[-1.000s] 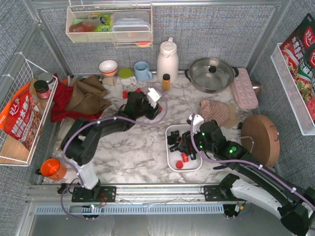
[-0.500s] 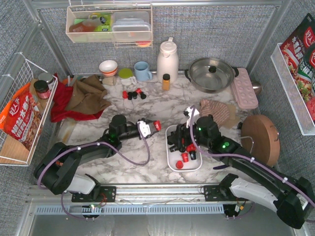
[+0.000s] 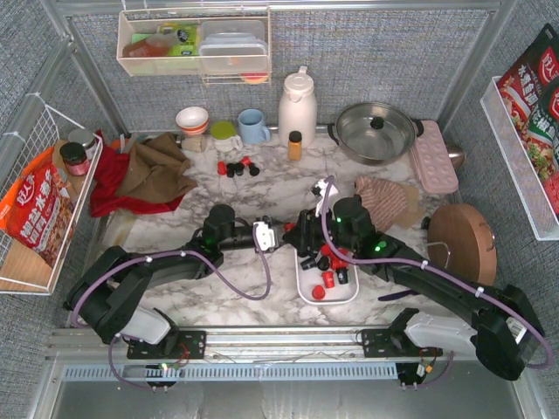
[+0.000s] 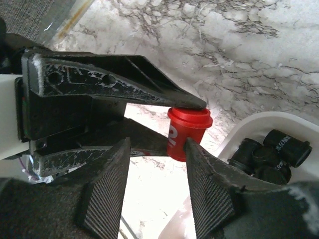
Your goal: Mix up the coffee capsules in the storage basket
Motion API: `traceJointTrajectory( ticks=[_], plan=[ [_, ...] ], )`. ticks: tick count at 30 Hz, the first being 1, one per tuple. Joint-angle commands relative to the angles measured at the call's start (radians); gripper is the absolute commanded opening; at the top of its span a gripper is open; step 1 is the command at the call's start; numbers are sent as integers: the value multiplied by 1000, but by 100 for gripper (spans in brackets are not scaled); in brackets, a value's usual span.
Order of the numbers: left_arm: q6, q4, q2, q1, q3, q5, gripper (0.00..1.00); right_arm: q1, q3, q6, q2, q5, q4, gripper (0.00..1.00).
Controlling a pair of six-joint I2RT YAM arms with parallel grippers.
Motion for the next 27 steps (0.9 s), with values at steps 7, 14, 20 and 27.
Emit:
traceJointTrajectory(
  ticks=[7, 14, 20, 27],
  plan=[
    [-68, 102, -18, -21, 5, 60, 42, 21, 31, -37, 28, 90, -47, 52],
    [-67, 103, -25, -22, 3, 57, 42, 36, 39, -46, 12, 161, -97, 52],
    [-104, 143, -36, -25, -2, 75, 41, 41, 42, -43, 39, 153, -76, 52],
    [-112, 146, -37, -28, -4, 76, 53, 49, 36, -48, 33, 146, -55, 35]
  ],
)
